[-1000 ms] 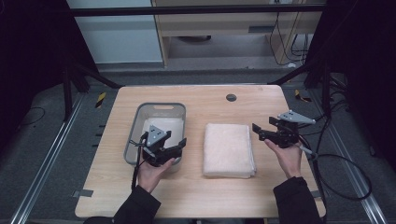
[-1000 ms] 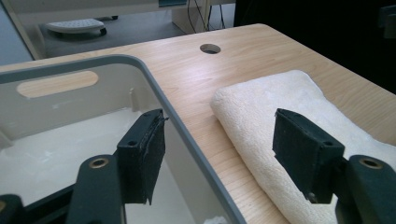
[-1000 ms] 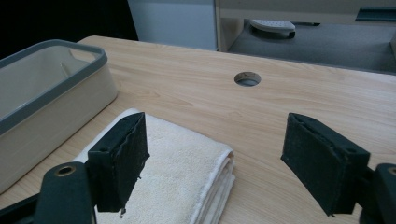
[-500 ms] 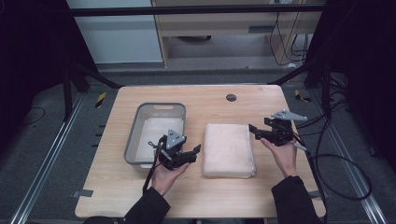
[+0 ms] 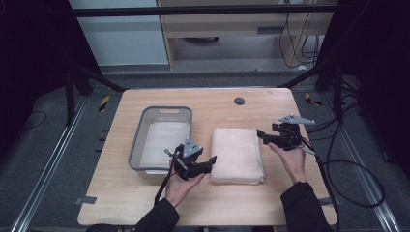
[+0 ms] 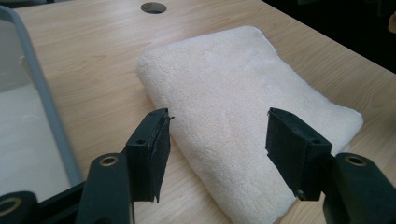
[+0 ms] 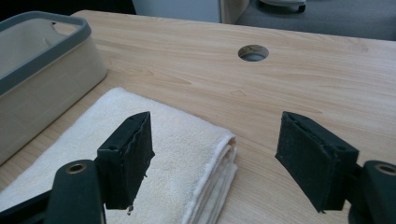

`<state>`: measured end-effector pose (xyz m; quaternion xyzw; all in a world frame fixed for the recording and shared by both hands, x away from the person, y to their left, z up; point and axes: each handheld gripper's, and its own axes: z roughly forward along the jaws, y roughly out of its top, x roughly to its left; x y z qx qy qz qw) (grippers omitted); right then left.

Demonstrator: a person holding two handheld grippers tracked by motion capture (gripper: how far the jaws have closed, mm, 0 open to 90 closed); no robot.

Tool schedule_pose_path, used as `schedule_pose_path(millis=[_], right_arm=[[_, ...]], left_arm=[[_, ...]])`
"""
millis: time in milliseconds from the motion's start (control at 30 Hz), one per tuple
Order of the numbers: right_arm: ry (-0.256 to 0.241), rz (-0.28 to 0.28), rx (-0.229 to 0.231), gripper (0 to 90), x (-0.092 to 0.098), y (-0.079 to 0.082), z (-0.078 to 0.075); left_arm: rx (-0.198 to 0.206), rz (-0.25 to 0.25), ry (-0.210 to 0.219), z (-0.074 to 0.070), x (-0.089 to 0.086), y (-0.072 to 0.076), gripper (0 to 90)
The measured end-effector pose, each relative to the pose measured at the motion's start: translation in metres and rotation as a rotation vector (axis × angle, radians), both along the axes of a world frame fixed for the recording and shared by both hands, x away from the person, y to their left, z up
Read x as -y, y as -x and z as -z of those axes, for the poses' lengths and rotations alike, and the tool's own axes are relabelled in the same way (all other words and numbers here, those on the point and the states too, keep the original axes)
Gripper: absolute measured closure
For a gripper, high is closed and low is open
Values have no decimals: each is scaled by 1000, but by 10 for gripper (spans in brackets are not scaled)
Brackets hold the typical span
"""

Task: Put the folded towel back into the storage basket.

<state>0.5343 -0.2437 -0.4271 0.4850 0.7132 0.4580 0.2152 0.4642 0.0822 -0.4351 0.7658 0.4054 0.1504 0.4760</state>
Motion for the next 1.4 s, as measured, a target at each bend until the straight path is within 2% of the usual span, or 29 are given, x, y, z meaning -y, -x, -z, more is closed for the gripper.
schedule_pose_path(millis=[33,67,100,133,200,233,267,467,733,867,1133,1200,1400], right_arm=[[-2,0,-4,269,0,-1,2],[-6,-1,-9,269,0,-1,4],[-9,-5,-15,270,0,-2,6],[-9,-4,-22,270,0,-2,7],[-2,7,-29,268,2,-4,10],[-5,10,-31,268,3,-4,11],[-6,12,-33,268,3,-4,12],[1,11,-38,262,4,-5,16],[22,6,-66,259,-2,-10,26],[32,1,-81,260,-6,-12,31],[48,-5,-111,267,-12,-17,42],[54,-8,-119,267,-14,-18,45],[69,-12,-143,267,-18,-21,53]], left_arm=[[-3,-8,45,2,2,1,397],[35,-1,28,7,6,5,410],[66,4,-34,10,11,7,416],[79,17,-112,16,17,9,411],[49,38,-101,20,22,10,391],[52,36,-101,20,23,11,390],[61,29,-110,20,24,11,391],[21,-24,-118,21,24,4,370],[-17,-45,-122,29,29,-2,329],[-37,-48,-105,34,31,-5,322],[-68,-48,-116,44,33,-9,300],[-64,-50,-119,46,34,-9,295],[-98,-40,-127,53,36,-12,272]])
